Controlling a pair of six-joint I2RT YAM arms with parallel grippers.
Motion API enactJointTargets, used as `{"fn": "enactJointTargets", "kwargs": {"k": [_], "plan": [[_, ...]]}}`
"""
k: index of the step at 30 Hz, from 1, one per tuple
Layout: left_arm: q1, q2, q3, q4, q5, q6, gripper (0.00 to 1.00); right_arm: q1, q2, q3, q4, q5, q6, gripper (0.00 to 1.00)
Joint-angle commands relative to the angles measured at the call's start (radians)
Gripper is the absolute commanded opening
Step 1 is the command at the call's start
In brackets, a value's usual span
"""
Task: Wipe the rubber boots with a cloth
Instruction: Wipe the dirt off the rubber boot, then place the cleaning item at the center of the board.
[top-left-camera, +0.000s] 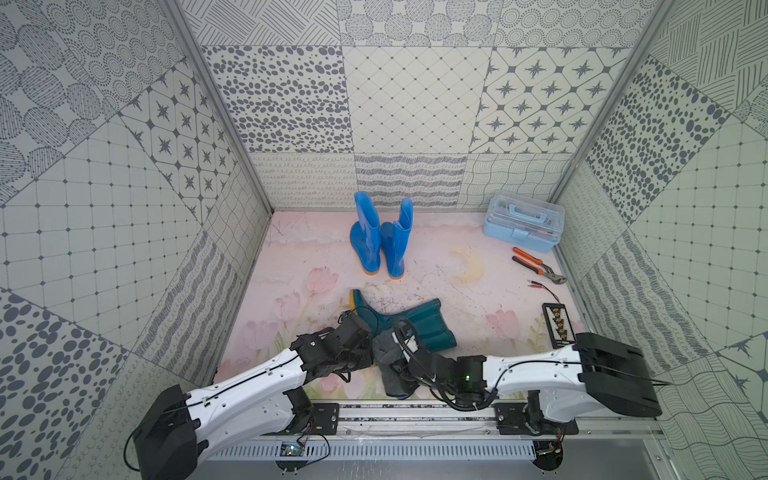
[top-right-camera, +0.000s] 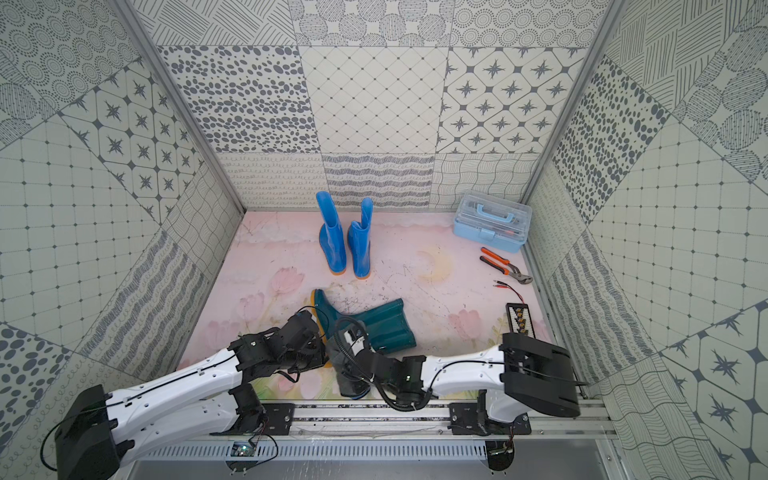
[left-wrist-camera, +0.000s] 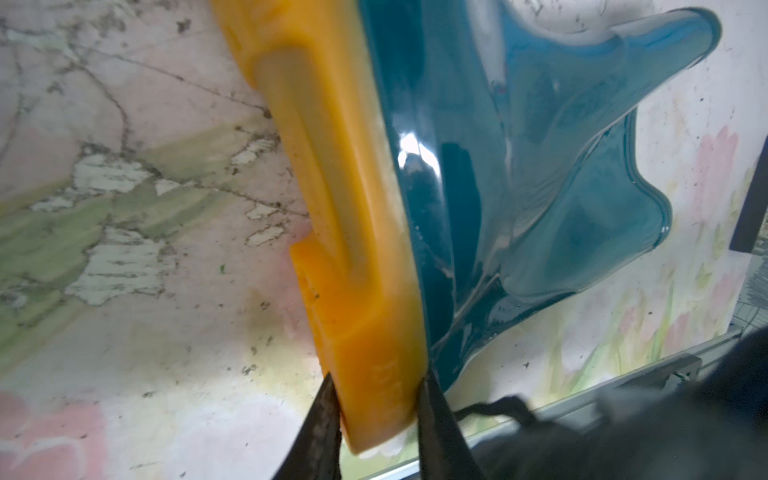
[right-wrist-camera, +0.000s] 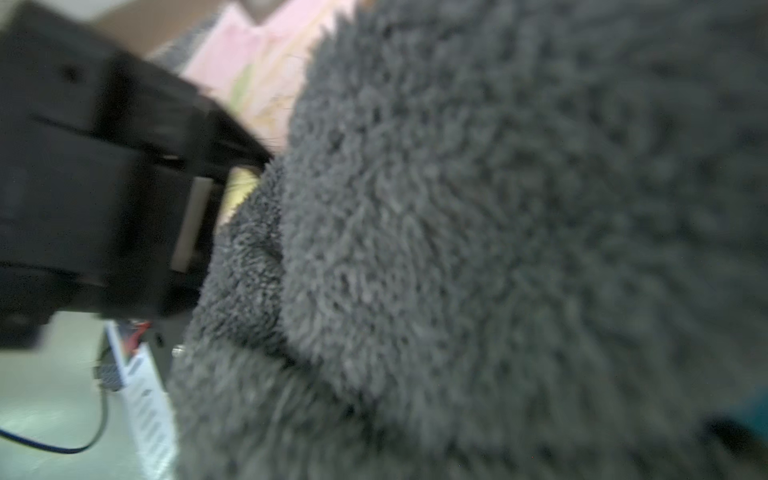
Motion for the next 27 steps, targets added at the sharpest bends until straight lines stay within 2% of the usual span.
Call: {"fn": "enactJointTargets", "kwargs": {"k": [1, 5, 10, 16, 18, 21, 24, 26, 27], "plan": [[0.003, 0.013, 0.05, 0.115, 0.062, -0.02, 0.0, 0.016, 0.141, 0.099, 0.209, -0.112, -0.108, 0.0], [0.003, -0.029, 0.074, 0.024, 0.054, -0.003, 0.0, -0.04, 0.156, 0.031, 0.254, -0.068, -0.047, 0.0], [0.002, -0.094, 0.042, -0.029, 0.044, -0.009, 0.0, -0.177, -0.041, -0.197, 0.158, 0.015, 0.032, 0.0], [0.006, -0.112, 0.033, -0.071, 0.032, 0.003, 0.0, -0.401, -0.5, -0.376, -0.281, 0.141, 0.114, 0.0], [0.008, -0.114, 0.035, -0.085, 0.027, 0.012, 0.0, -0.489, -0.686, -0.396, -0.459, 0.166, 0.132, 0.0], [0.01, -0.113, 0.041, -0.11, 0.021, 0.032, 0.0, -0.608, -0.875, -0.374, -0.642, 0.148, 0.13, 0.0], [0.012, -0.11, 0.056, -0.171, 0.004, 0.073, 0.0, -0.724, -0.876, -0.289, -0.758, 0.074, 0.106, 0.0], [0.012, -0.104, 0.07, -0.227, -0.014, 0.112, 0.0, -0.784, -0.784, -0.22, -0.807, 0.005, 0.069, 0.0], [0.012, -0.099, 0.081, -0.257, -0.025, 0.126, 0.04, -0.812, -0.717, -0.184, -0.834, -0.028, 0.051, 0.0]]}}
